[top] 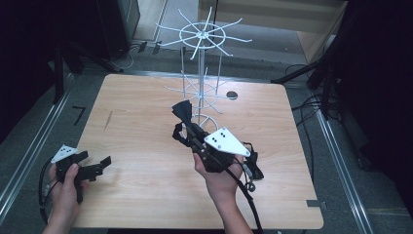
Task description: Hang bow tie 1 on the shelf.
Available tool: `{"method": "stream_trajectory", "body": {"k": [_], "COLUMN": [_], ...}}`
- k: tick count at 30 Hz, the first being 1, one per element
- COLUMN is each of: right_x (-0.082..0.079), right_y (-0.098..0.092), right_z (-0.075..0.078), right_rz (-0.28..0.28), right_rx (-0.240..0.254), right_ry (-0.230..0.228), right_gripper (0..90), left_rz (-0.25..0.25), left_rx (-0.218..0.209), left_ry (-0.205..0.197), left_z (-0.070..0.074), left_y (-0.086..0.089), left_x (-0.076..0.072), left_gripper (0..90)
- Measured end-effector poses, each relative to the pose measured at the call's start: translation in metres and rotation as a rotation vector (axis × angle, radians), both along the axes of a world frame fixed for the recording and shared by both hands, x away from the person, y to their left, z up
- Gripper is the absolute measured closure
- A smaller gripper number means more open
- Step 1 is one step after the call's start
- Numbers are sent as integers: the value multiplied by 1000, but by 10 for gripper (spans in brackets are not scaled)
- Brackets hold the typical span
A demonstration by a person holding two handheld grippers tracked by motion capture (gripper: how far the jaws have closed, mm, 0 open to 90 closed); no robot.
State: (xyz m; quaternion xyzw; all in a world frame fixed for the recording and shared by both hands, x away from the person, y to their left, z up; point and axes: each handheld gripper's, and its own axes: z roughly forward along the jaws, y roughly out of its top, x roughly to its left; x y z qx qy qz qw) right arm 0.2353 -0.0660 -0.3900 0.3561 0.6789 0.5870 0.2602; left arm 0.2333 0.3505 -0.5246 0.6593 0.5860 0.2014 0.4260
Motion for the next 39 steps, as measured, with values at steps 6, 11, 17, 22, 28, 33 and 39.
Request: {"method": "stream_trajectory", "body": {"k": [6,11,17,22,28,33,39], "right_x": [1,2,3,4,5,7,10], "right_y": [-1,-4,-6,-10,-12,-15,-17], "right_z": [3,5,9,10,10,8,6], "right_rz": [-4,-7,-13,-20,-27,-36,-47], "right_rx": [4,12,16,19,15,14,10], "right_ry": [-6,-6,-14,-17,-15,-13,-8], "right_gripper": [789,788,789,788,788,788,788], "left_rz": [0,0,0,0,1,1,1], "left_rx": [0,0,0,0,0,0,0], "left_ry": [0,0,0,0,0,0,1], "left_z": [0,0,0,0,0,0,0], "left_y": [0,0,0,0,0,0,0], "left_x": [0,0,0,0,0,0,0], "left_gripper": [0,0,0,0,0,0,0]}}
